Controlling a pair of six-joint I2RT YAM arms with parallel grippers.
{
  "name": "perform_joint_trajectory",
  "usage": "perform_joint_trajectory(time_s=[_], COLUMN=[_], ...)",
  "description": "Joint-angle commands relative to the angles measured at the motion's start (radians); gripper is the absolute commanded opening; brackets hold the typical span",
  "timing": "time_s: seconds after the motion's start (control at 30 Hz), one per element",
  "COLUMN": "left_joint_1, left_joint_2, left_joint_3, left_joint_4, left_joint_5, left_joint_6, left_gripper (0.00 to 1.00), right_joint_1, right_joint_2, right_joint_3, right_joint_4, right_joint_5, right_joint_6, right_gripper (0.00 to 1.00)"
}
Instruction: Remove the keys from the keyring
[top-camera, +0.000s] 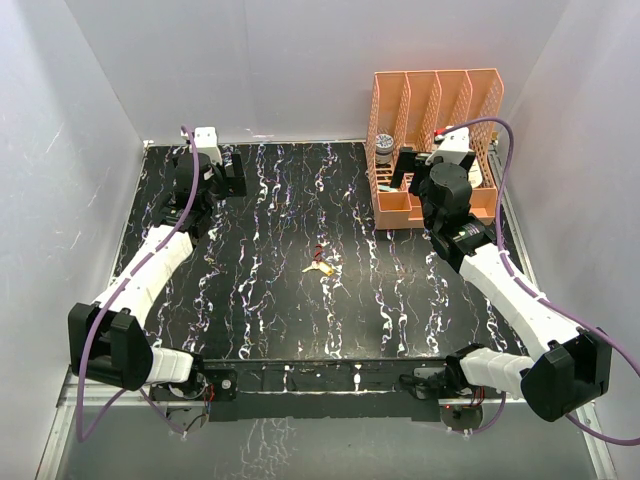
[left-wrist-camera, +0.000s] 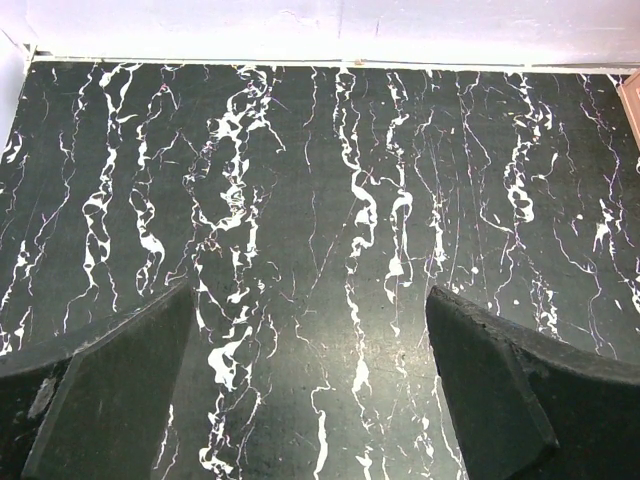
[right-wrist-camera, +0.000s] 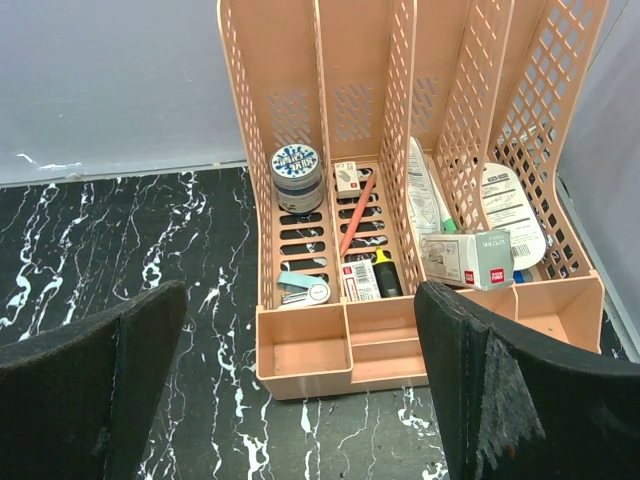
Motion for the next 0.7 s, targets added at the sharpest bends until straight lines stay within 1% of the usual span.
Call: perform_joint_trajectory(time_s=[0.0,0.2,0.3,0.5,0.67], left_joint_1=[-0.003,-0.002,-0.002,-0.002,-0.002], left_joint_2=[-0.028,-0.034,-0.028,0.005,0.023], left_joint_3=[0.02,0.01,0.01,0.029,0.026], left_joint_4=[0.002,0.023,0.034,-0.017,-0.02], left_joint_5=[-0.013,-0.004,0.035,0.21,0.221], left_joint_6=[0.006,0.007,0.007,0.041,0.023], left_gripper=[0.99,0.99,0.99,0.99,0.99], right_joint_1=[0.0,0.0,0.0,0.0,0.008], right_joint_2=[-0.025,-0.012,-0.007,-0.01,0.023], right_joint_3=[0.019,0.042,0.047,0.008,0.003], right_joint_4=[0.033,0.017,-0.001,-0.005,-0.058], right_joint_5=[-0.013,-0.037,-0.059,-0.195,-0.324], right_joint_6=[-0.009,-0.009,-0.002,0.023,0.06], right_gripper=[0.98,0.98,0.98,0.98,0.98])
